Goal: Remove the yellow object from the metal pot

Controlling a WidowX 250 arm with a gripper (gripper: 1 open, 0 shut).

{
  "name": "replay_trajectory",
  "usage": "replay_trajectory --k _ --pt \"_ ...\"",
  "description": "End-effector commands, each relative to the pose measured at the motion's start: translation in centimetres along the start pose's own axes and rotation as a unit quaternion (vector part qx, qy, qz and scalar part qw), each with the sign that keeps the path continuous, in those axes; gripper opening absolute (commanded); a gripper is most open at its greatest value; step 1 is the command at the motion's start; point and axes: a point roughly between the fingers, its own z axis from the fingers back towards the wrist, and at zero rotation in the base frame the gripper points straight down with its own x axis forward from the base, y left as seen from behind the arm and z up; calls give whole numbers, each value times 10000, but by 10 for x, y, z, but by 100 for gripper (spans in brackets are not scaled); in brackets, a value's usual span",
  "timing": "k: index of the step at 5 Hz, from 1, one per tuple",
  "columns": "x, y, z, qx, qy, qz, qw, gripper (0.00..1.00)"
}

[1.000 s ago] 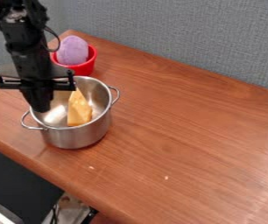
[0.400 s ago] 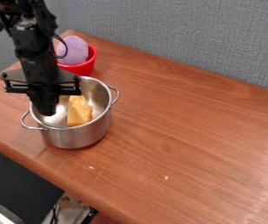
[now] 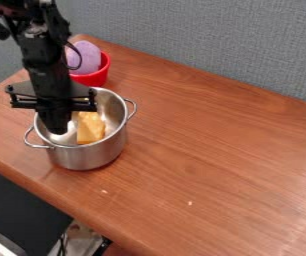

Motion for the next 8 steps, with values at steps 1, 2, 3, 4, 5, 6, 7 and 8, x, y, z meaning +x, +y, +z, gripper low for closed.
replay_trajectory --k 1,2,3,4,5,6,7,8 --pt "4 -2 1 53 -91 -117 9999 0" --pt "6 -3 1 48 -94 -131 9999 0" --pt "7 -4 1 44 -103 -129 9999 0" --pt "9 -4 2 39 -112 -127 9998 0" --pt "10 -5 2 38 -118 -121 9998 0" --pt "12 -5 2 31 -124 -108 9999 0" --pt "13 -6 2 26 -123 -93 9999 0" --pt "15 -6 2 26 -116 -80 9999 0"
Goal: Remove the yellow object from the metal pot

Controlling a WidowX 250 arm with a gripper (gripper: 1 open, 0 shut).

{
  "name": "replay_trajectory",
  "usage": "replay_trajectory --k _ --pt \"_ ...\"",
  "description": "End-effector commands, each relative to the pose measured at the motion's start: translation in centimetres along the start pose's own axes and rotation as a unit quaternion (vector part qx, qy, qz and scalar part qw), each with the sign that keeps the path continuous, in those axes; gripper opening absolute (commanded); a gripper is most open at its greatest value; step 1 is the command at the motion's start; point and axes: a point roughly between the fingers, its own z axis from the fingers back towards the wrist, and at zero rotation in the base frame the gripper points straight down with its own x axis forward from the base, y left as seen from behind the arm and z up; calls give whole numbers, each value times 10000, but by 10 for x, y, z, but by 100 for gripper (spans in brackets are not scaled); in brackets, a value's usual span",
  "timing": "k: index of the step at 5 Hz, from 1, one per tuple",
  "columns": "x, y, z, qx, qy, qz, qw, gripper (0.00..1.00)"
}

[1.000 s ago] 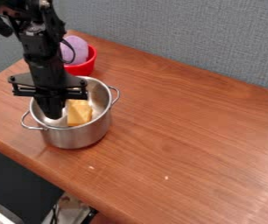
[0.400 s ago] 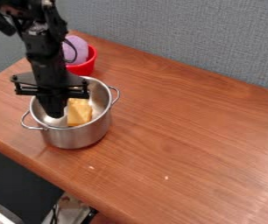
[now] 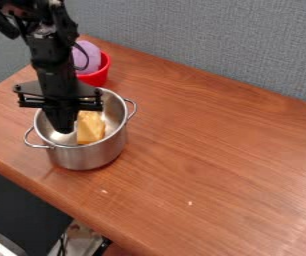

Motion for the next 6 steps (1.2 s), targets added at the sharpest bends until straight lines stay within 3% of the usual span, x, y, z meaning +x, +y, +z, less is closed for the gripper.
replay_trajectory --k 1,2,3,4,5,6 --pt "9 -2 5 29 -130 -58 9999 0" --pt "10 -2 4 34 -118 -44 9999 100" --pt "11 -2 2 50 -100 -37 9999 0" --pt "12 -3 -1 78 -74 -26 9999 0" --pt "13 -3 -2 93 -61 -15 9999 100" --pt "14 -3 -4 120 -40 1 9999 100"
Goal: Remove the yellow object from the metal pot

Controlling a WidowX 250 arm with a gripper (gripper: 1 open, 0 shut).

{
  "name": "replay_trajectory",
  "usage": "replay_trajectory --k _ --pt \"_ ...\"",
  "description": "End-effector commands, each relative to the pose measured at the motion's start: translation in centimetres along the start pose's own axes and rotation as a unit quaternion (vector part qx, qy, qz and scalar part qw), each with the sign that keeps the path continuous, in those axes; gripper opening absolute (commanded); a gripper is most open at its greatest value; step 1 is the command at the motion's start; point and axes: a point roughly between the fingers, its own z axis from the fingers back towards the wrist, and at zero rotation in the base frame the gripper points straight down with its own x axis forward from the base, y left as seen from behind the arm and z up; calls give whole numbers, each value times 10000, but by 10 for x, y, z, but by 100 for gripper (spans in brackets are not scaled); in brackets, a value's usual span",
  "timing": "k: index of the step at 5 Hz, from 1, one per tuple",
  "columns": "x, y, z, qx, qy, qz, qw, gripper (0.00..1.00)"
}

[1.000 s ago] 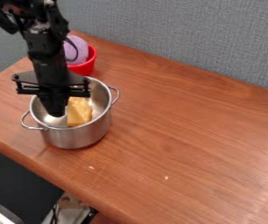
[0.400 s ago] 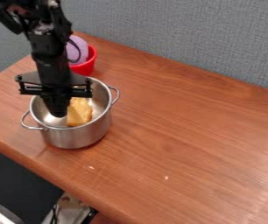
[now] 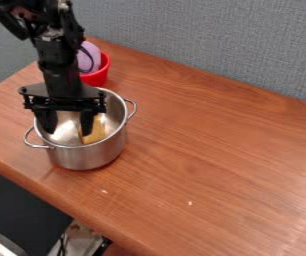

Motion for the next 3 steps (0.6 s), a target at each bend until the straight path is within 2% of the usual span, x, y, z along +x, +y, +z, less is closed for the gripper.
replay_trajectory --k 1,2,3 --pt "10 -2 4 65 -185 -88 9998 0" --pt "11 -2 3 86 -179 -96 9998 0" --pt "11 -2 2 109 -152 -75 9998 100"
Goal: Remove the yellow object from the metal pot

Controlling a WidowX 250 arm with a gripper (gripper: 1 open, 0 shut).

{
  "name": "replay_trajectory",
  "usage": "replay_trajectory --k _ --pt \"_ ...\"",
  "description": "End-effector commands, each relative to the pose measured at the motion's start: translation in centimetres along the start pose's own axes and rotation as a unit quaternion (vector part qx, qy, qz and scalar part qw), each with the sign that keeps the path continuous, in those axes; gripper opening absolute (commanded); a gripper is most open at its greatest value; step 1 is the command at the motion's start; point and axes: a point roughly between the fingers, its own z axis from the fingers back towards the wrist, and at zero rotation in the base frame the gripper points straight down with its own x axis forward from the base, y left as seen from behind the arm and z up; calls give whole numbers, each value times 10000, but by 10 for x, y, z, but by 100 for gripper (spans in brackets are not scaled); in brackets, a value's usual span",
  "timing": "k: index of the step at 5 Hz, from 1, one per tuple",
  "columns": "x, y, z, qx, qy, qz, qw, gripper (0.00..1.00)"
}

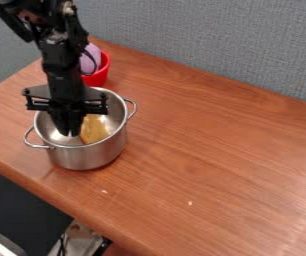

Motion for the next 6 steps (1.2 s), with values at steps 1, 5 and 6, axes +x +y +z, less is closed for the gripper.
replay_trajectory --k 1,5,6 --pt "8 -1 6 67 -121 -69 9999 100" --pt "10 0 -2 120 -43 -27 9999 100" --pt "11 0 -6 129 -8 2 9999 100"
